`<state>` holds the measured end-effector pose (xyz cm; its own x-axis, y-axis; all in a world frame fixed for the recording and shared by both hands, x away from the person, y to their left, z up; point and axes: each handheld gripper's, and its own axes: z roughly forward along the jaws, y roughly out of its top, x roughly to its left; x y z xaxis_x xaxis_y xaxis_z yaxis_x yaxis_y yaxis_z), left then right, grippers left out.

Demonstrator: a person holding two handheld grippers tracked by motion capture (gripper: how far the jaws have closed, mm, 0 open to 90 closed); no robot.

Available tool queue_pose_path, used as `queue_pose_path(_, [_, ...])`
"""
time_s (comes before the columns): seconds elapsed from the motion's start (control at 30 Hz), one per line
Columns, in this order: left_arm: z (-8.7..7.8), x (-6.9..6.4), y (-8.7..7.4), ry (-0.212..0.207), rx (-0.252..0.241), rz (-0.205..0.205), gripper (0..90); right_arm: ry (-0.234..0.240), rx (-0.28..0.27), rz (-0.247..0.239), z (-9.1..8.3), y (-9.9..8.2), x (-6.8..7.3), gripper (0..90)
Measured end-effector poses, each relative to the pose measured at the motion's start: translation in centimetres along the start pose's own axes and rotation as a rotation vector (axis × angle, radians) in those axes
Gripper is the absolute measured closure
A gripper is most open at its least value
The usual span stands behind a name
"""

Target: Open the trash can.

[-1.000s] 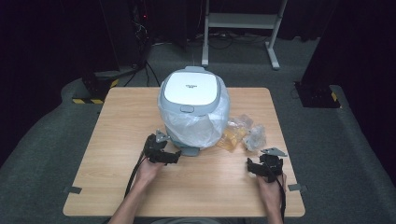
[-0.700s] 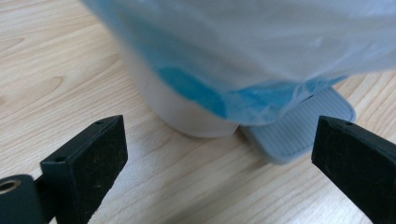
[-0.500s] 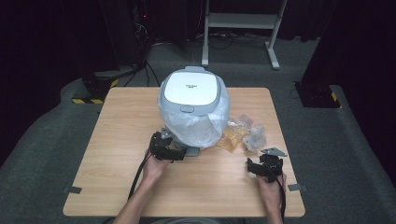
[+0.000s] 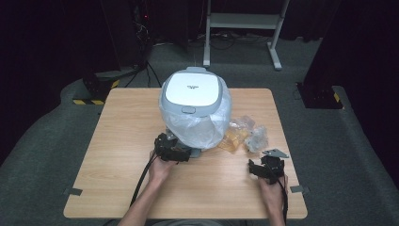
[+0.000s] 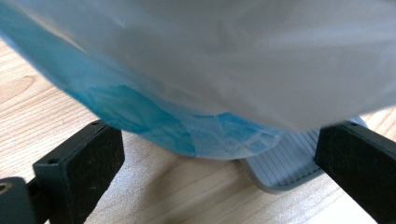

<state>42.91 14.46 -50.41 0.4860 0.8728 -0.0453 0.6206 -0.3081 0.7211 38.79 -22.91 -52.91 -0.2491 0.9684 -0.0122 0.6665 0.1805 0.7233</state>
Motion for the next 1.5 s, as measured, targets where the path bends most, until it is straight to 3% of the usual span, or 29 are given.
queue_pose_path(0.27, [0.4,0.1,-0.1,-0.019,0.003,-0.017,1.9,0.0,0.0,0.0,0.0,0.0,0.0,18.2])
queue_pose_path(0.77, [0.5,-0.1,-0.6,-0.003,-0.02,0.003,2.4,0.001,0.0,0.001,0.0,0.0,0.0,18.2])
queue_pose_path(0.83, [0.6,-0.1,-0.9,-0.014,-0.032,-0.026,2.7,0.003,-0.001,-0.003,0.1,0.1,0.0,18.2])
queue_pose_path(1.07, [0.7,-0.1,-0.9,-0.024,-0.018,-0.032,4.1,0.0,0.0,0.0,0.1,0.1,0.1,18.3])
queue_pose_path(1.33, [0.8,-0.1,-0.9,-0.024,-0.006,-0.025,4.6,0.0,0.0,0.0,0.1,0.1,0.1,18.3])
queue_pose_path(1.5, [0.7,-0.1,-1.1,-0.011,-0.029,-0.019,7.8,0.0,0.0,0.0,0.1,0.1,0.1,18.3])
